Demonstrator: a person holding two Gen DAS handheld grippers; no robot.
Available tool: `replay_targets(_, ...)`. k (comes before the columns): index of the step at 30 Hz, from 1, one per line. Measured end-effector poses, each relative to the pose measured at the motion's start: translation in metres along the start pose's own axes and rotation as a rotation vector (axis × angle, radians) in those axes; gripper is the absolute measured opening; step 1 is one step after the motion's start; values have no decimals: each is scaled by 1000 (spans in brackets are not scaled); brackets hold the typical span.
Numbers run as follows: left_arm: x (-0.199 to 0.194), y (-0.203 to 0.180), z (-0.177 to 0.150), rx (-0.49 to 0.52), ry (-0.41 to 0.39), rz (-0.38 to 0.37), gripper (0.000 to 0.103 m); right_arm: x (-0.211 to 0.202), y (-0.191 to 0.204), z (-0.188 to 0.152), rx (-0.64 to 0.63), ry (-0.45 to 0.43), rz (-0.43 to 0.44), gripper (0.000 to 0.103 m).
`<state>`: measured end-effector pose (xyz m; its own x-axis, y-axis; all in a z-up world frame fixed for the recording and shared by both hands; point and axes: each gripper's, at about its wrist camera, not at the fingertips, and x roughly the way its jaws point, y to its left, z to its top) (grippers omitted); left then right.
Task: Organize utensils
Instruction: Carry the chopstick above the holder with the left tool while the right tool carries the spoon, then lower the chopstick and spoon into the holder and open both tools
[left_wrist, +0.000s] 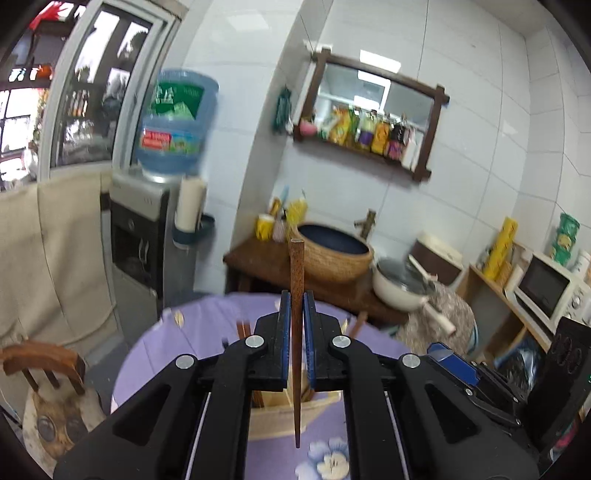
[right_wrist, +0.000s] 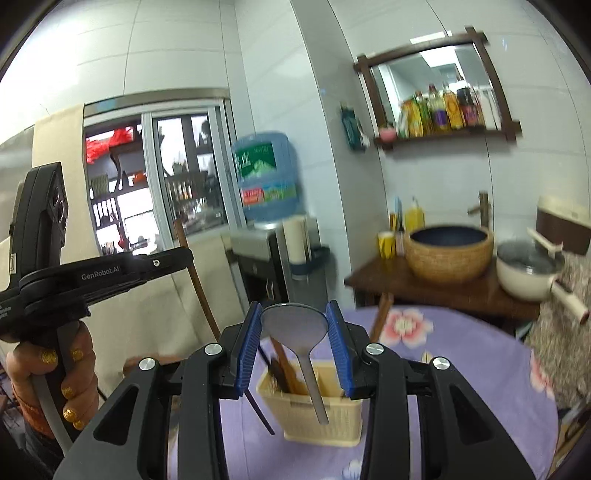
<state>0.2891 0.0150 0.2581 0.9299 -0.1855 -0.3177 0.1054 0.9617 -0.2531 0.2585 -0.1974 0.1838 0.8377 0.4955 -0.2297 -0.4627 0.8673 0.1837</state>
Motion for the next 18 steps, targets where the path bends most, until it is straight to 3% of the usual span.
replay_targets(4,11,-8,27,5,-70,65,7,20,2,26,-20,-59,-37,35)
replay_targets(7,35,-9,24,17,-79,124,7,45,-1,15,-36,-55,-81,35)
replay_targets(12,84,7,-9,-3,9,171,7,89,-16,-34,-8,33,-124,35)
replay_targets(18,120,29,-65,-25,120,187,7,110,-32,-79,26,135,-148,35)
